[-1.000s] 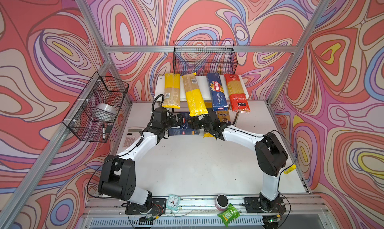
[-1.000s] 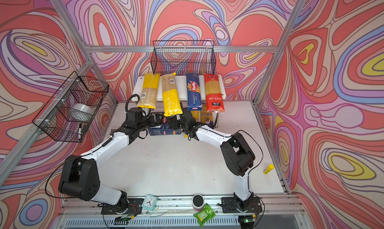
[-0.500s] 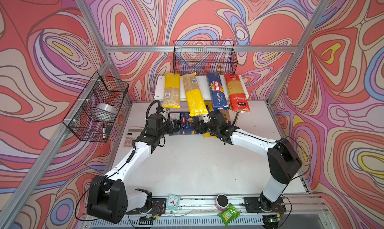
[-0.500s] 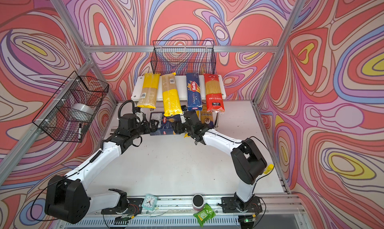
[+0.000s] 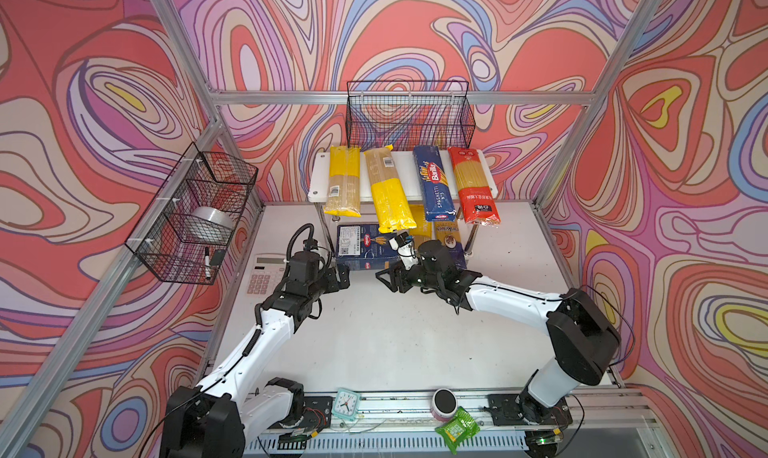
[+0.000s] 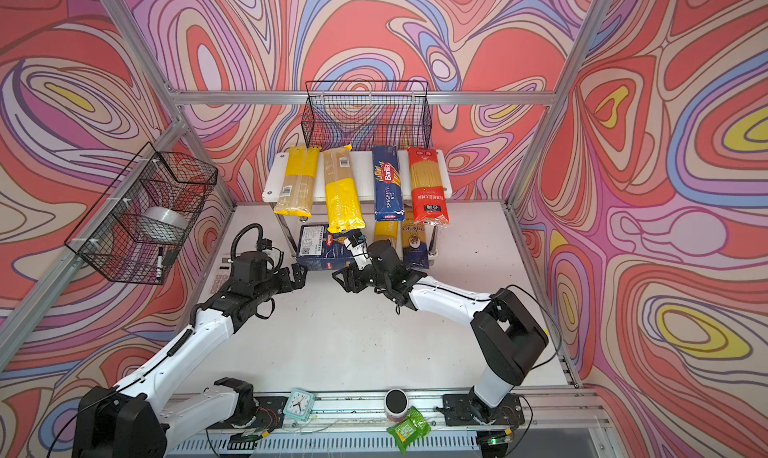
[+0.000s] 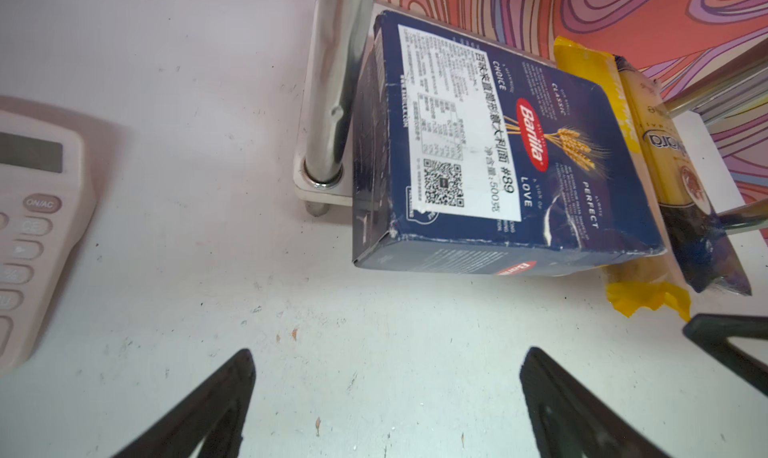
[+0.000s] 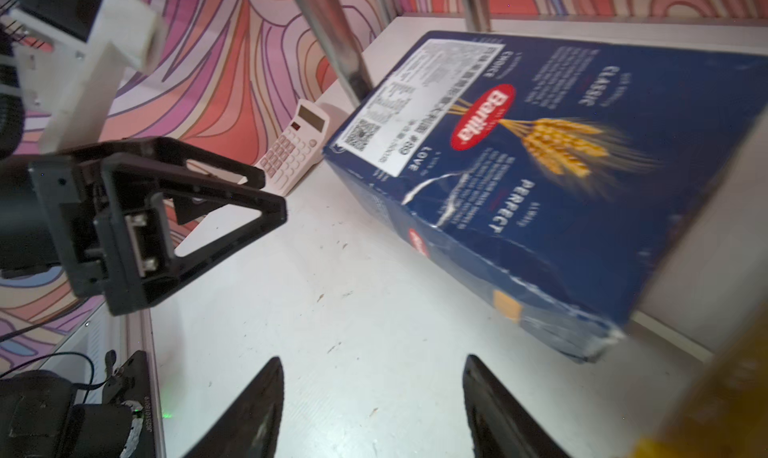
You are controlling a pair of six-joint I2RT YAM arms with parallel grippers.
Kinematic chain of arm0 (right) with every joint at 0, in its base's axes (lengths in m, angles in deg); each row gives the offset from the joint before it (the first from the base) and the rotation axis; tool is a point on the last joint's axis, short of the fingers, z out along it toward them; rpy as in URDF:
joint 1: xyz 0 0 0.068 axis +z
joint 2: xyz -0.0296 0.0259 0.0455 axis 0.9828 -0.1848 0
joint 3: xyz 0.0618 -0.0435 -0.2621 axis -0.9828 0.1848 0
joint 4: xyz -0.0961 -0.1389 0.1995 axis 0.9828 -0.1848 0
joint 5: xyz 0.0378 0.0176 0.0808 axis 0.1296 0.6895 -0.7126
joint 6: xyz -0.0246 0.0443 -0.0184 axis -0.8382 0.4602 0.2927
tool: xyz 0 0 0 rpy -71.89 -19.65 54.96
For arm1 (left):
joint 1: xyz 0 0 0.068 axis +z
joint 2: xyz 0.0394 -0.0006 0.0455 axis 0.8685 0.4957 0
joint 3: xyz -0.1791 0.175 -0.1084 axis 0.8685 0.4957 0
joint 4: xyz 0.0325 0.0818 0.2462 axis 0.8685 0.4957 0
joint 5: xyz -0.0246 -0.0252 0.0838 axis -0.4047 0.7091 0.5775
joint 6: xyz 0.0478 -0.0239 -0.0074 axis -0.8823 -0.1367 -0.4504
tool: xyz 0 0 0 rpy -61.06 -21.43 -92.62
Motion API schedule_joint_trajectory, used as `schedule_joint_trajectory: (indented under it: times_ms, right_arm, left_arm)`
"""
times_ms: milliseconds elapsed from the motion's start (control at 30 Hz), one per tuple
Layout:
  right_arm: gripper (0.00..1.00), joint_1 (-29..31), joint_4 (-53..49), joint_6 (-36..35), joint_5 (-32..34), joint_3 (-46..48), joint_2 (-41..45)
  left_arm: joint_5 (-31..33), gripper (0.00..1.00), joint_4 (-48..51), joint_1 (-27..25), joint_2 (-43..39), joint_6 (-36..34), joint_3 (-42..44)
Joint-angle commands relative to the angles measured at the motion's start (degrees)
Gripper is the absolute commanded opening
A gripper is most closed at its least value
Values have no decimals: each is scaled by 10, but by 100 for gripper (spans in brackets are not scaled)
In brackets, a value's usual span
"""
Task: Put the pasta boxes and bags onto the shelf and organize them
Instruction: 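Open both grippers and draw the left gripper back from the box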
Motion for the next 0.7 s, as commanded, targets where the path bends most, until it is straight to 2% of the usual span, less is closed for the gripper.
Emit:
schedule_joint_trajectory:
  times_ms: [0, 200, 667]
  right_arm:
    - [70, 9, 56, -9, -19, -2, -32]
    - [69, 12, 97, 10, -35, -42, -107]
    - [70, 15, 140, 35, -63, -119, -204]
  left_arm:
    - [18, 100, 28, 2, -29, 9, 9]
    - [30, 100, 36, 3, -63, 20, 38]
    - [54, 100, 38, 8, -94, 18, 62]
